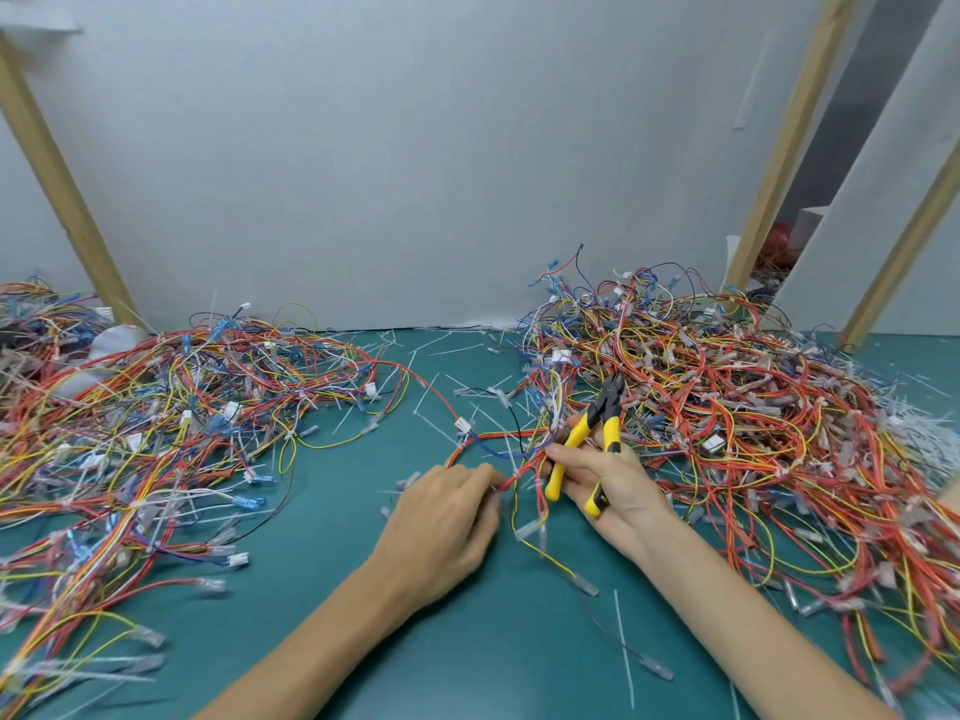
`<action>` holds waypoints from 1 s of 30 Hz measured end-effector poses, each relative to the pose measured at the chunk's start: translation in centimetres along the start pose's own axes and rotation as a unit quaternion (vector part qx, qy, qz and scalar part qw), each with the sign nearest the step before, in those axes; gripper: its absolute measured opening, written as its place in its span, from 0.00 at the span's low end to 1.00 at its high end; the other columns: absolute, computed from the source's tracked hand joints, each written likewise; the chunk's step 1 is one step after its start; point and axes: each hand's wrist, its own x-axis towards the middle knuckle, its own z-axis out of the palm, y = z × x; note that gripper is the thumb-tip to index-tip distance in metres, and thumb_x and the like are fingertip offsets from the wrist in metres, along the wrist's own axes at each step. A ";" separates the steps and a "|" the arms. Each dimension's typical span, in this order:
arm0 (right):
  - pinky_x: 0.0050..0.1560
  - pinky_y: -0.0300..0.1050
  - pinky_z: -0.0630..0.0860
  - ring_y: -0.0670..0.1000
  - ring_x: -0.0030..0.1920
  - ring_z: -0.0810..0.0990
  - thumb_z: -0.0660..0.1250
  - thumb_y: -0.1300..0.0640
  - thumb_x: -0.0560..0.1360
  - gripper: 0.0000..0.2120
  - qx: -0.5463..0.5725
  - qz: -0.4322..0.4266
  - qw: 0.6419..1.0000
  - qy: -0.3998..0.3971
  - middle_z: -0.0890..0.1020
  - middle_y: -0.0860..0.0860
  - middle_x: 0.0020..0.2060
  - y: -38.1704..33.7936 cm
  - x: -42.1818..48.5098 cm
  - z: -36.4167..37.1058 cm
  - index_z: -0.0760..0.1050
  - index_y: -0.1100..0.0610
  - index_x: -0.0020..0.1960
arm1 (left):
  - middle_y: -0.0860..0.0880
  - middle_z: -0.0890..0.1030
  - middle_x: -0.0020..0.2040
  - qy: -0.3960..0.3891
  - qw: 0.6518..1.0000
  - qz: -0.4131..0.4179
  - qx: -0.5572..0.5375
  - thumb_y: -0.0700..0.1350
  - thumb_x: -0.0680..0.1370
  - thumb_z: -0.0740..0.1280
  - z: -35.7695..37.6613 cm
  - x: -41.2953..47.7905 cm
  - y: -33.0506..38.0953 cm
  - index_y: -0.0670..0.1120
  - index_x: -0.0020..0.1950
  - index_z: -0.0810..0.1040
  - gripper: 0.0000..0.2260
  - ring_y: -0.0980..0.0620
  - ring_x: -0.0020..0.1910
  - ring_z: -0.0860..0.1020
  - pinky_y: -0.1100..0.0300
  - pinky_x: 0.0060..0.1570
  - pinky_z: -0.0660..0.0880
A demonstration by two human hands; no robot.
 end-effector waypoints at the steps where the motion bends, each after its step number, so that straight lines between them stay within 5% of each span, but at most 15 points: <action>1: 0.34 0.45 0.80 0.54 0.34 0.79 0.66 0.76 0.72 0.15 -0.003 0.001 1.000 0.001 0.78 0.56 0.34 0.1 0.0 0.0 0.74 0.58 0.48 | 0.52 0.80 0.43 -0.015 1.000 -0.012 -0.016 0.45 0.80 0.61 0.1 0.1 -0.3 0.48 0.55 0.76 0.07 0.48 0.43 0.76 0.57 0.44 0.70; 4: 0.36 0.45 0.81 0.53 0.35 0.81 0.67 0.77 0.71 0.14 -0.014 0.009 1.000 0.003 0.79 0.55 0.33 0.1 0.0 0.1 0.74 0.59 0.47 | 0.55 0.78 0.46 -0.018 0.997 -0.043 -0.064 0.42 0.81 0.58 0.3 0.2 -0.9 0.47 0.58 0.75 0.09 0.49 0.47 0.75 0.55 0.48 0.70; 8: 0.36 0.44 0.81 0.52 0.34 0.81 0.68 0.77 0.71 0.13 -0.039 0.010 0.999 -0.007 0.80 0.55 0.32 0.0 -0.2 0.1 0.72 0.60 0.46 | 0.64 0.71 0.37 -0.010 0.992 -0.062 -0.112 0.42 0.80 0.58 0.2 0.4 -0.9 0.49 0.52 0.75 0.08 0.56 0.41 0.70 0.61 0.45 0.65; 14: 0.36 0.45 0.82 0.52 0.35 0.81 0.68 0.76 0.70 0.14 -0.066 0.002 0.998 -0.006 0.80 0.55 0.35 0.2 -0.4 0.3 0.72 0.60 0.47 | 0.55 0.72 0.32 0.007 0.977 -0.110 -0.184 0.59 0.78 0.58 -0.1 0.6 -0.9 0.53 0.40 0.72 0.13 0.53 0.35 0.69 0.62 0.41 0.63; 17: 0.36 0.44 0.81 0.52 0.33 0.81 0.69 0.76 0.70 0.14 -0.067 -0.002 0.998 -0.010 0.81 0.54 0.32 0.2 -0.5 0.4 0.72 0.61 0.47 | 0.58 0.70 0.33 0.009 0.984 -0.116 -0.133 0.64 0.73 0.63 0.0 0.4 -0.8 0.55 0.42 0.71 0.14 0.57 0.39 0.70 0.62 0.50 0.65; 24: 0.34 0.44 0.81 0.52 0.32 0.81 0.69 0.76 0.69 0.13 -0.060 0.000 0.998 -0.002 0.80 0.54 0.32 0.2 -0.5 0.4 0.73 0.60 0.44 | 0.64 0.67 0.38 0.074 0.993 -0.076 -0.047 0.56 0.70 0.71 -0.4 0.5 -0.3 0.53 0.46 0.72 0.12 0.60 0.41 0.68 0.56 0.57 0.62; 30: 0.33 0.43 0.79 0.53 0.35 0.81 0.70 0.76 0.68 0.14 -0.055 0.009 0.998 0.005 0.78 0.57 0.35 0.2 -0.5 0.5 0.72 0.60 0.44 | 0.53 0.75 0.41 0.120 0.991 -0.017 0.055 0.39 0.66 0.74 -0.3 0.7 -0.1 0.46 0.45 0.75 0.12 0.53 0.43 0.70 0.57 0.54 0.64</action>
